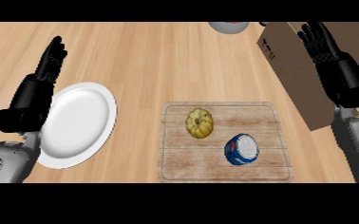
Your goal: Pick the squash from the cutting board and place it in the cardboard box
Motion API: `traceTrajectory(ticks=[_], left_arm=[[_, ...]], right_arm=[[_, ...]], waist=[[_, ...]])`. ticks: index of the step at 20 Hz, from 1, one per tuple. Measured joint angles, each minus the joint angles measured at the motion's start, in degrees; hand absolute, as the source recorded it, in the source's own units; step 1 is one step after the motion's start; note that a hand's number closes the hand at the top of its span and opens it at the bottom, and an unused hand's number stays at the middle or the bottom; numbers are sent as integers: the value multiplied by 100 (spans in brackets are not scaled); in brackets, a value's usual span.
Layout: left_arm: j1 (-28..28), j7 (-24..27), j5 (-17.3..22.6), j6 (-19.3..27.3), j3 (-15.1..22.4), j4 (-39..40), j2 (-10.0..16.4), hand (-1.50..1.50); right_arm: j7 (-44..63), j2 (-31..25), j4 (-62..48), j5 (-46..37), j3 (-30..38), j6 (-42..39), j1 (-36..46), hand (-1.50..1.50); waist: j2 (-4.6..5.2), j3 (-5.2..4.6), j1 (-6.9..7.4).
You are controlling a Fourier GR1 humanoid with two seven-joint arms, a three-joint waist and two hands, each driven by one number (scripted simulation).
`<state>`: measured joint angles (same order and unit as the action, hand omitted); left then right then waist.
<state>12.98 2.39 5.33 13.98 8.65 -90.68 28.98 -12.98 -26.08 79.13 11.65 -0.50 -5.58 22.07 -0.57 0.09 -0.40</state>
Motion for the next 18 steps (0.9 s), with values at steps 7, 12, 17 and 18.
traceTrajectory(ticks=[7,12,17,18], left_arm=[[-444,-556,826,-250,-300,159,-267,0],[-801,-893,1393,-442,-432,204,-445,0],[-929,-1151,1781,-667,-673,120,-347,0],[-990,-1172,1800,-674,-670,63,-353,0]], right_arm=[[1711,-38,581,-1352,-908,909,299,-150],[2207,212,1390,-2915,-1539,2150,415,-150],[3275,459,2327,-4327,-2739,2117,472,-150],[3591,477,2368,-4542,-2933,1940,534,-150]], waist=[[-21,-77,98],[-49,-54,53],[-44,-40,17],[-48,-41,33]])
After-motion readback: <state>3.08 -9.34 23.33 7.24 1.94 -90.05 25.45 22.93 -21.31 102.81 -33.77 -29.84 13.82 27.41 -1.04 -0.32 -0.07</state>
